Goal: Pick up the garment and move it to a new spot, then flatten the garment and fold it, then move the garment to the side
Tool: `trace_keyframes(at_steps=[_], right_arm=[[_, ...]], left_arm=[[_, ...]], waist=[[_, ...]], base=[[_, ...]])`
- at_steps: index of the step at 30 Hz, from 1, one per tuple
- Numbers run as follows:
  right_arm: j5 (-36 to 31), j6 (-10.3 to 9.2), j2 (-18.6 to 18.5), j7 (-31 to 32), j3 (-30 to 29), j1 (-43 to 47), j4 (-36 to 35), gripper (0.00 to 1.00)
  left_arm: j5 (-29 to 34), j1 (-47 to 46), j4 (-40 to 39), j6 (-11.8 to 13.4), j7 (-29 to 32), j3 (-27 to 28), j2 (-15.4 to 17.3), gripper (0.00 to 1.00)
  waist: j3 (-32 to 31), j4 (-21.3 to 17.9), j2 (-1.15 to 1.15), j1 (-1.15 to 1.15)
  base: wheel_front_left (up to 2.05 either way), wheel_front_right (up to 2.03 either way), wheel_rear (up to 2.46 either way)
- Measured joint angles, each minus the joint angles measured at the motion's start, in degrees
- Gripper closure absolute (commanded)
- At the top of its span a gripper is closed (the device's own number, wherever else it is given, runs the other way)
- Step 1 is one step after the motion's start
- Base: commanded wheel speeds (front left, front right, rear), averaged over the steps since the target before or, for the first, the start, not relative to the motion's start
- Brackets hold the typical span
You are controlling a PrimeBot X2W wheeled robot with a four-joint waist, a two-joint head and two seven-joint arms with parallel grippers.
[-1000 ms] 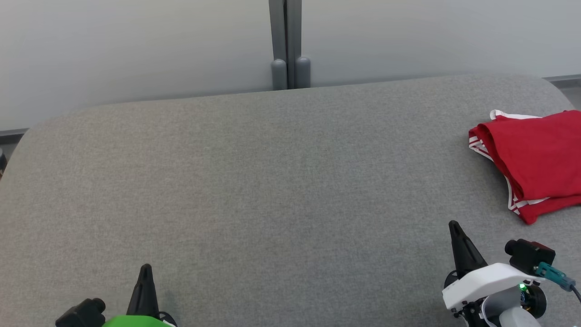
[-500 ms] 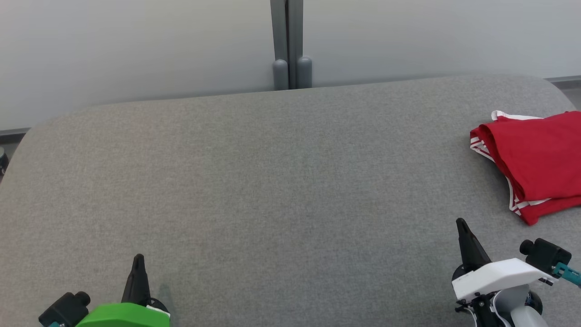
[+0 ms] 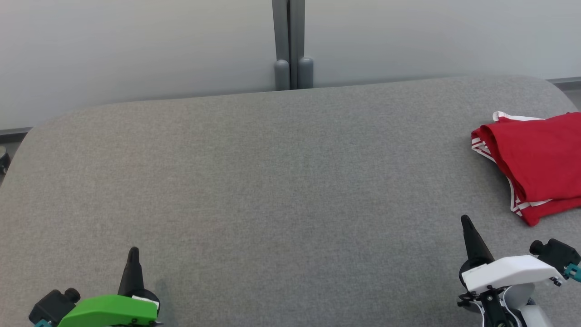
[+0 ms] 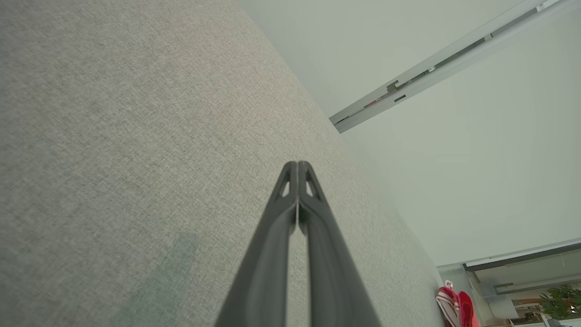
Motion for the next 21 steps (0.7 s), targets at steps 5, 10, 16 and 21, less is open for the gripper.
trace_keyframes(at_steps=[5,10,16,21], right_arm=[[3.24,-0.01,-0.02,0.90,-0.34,-0.05,-0.31,1.00],[6.46,-0.01,-0.04,1.59,-0.65,-0.09,-0.59,1.00],[10.04,-0.01,-0.07,2.60,-1.00,-0.29,-0.94,1.00],[12.82,-0.01,-0.08,3.33,-1.31,-0.34,-1.19,1.00]], left_arm=[[-2.94,-0.69,-0.13,-0.02,0.83,0.33,0.01,1.00],[-5.91,-1.08,-0.35,-0.02,1.67,0.73,0.01,1.00],[-9.07,-1.79,-0.64,-0.02,2.57,1.30,0.01,1.00],[-11.39,-2.21,-0.79,-0.03,3.42,1.68,0.02,1.00]], waist=[[-0.02,0.08,0.00,0.00],[-0.05,0.16,0.00,0.00],[-0.07,0.26,0.00,0.00],[-0.09,0.33,0.00,0.00]], base=[[0.00,0.00,0.00],[0.00,0.00,0.00],[0.00,0.00,0.00],[0.00,0.00,0.00]])
